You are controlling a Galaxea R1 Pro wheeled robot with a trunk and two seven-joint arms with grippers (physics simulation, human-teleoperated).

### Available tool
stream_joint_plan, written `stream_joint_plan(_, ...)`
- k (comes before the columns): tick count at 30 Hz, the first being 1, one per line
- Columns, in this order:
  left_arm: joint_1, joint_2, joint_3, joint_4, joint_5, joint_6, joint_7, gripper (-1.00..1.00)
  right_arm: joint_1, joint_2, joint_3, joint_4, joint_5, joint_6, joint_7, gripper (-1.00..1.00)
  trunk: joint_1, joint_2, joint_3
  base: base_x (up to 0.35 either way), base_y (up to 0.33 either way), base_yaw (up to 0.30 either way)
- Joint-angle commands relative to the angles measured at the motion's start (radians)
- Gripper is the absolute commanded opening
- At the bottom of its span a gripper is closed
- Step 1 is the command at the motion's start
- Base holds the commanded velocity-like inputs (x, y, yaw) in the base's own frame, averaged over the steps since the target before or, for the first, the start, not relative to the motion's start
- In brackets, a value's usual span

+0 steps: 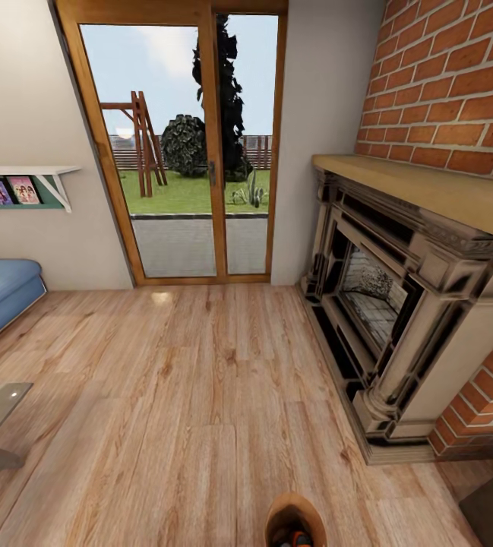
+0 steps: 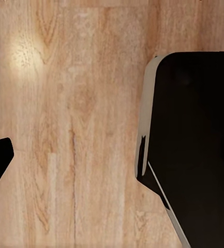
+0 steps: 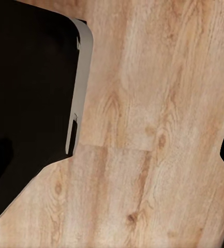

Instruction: Put the three can of soda from the living room inside the tash can in the kitchen.

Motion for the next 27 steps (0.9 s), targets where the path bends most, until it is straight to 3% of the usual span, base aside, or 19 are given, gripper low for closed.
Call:
stream_joint_plan(1,-0.001,0.0,0.0,-0.002,0.0,0.0,0.0,1.0,0.0,0.0,0.001,-0.001,0.0,0.0,0.0,1.0,0.0,0.0,0.0,0.0,0.0,0.0)
stream_joint_plan(9,-0.009,0.0,0.0,-0.007,0.003,0.0,0.0,1.0,-0.001,0.004,0.001,-0.001,0.001,0.001,0.0,1.0,0.0,0.0,0.0,0.0,0.0,0.0)
stream_joint_plan(19,-0.01,-0.001,0.0,-0.008,0.002,0.0,0.0,1.0,-0.001,0.04,0.002,-0.001,0.001,0.001,0.0,1.0,0.0,0.0,0.0,0.0,0.0,0.0)
stream_joint_plan(27,-0.01,-0.002,0.0,-0.008,0.002,0.0,0.0,1.0,-0.001,0.05,0.003,-0.001,0.001,0.001,0.001,1.0,0.0,0.0,0.0,0.0,0.0,0.0)
